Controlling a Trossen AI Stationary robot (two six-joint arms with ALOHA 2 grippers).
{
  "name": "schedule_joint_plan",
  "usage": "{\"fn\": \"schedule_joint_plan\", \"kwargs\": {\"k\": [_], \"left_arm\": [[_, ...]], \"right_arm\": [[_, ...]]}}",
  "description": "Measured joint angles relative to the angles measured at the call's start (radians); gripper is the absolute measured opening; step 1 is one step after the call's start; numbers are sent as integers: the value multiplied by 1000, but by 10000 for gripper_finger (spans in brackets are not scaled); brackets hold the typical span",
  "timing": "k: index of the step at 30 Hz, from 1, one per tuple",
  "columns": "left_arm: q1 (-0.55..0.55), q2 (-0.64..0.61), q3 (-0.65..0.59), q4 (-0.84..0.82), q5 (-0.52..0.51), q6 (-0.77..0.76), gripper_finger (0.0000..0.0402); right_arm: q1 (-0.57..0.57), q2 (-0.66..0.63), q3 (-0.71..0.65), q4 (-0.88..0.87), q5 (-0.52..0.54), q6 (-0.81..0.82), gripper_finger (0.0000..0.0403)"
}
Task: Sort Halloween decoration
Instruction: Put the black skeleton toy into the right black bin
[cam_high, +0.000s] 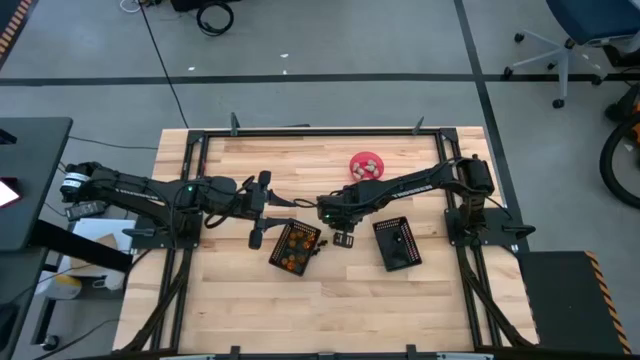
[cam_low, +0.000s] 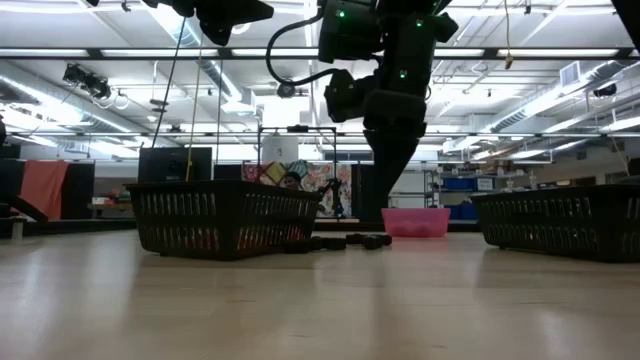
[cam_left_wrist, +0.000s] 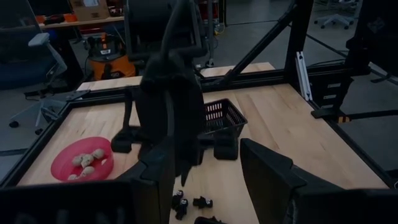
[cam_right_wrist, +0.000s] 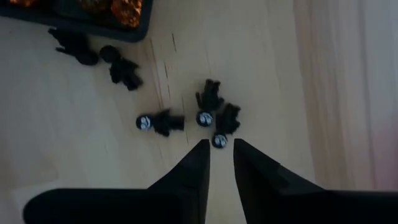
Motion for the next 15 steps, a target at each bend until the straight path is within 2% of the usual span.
{"fn": "schedule_joint_plan", "kwargs": {"k": [10,15], "left_arm": [[-3,0,0,-3,0,-5,155],[-2,0,0,-1,0,-5,155]], "right_arm": [[-16,54,-67,83,-14,8,142],[-16,54,-115,160,-13,7,155]]}}
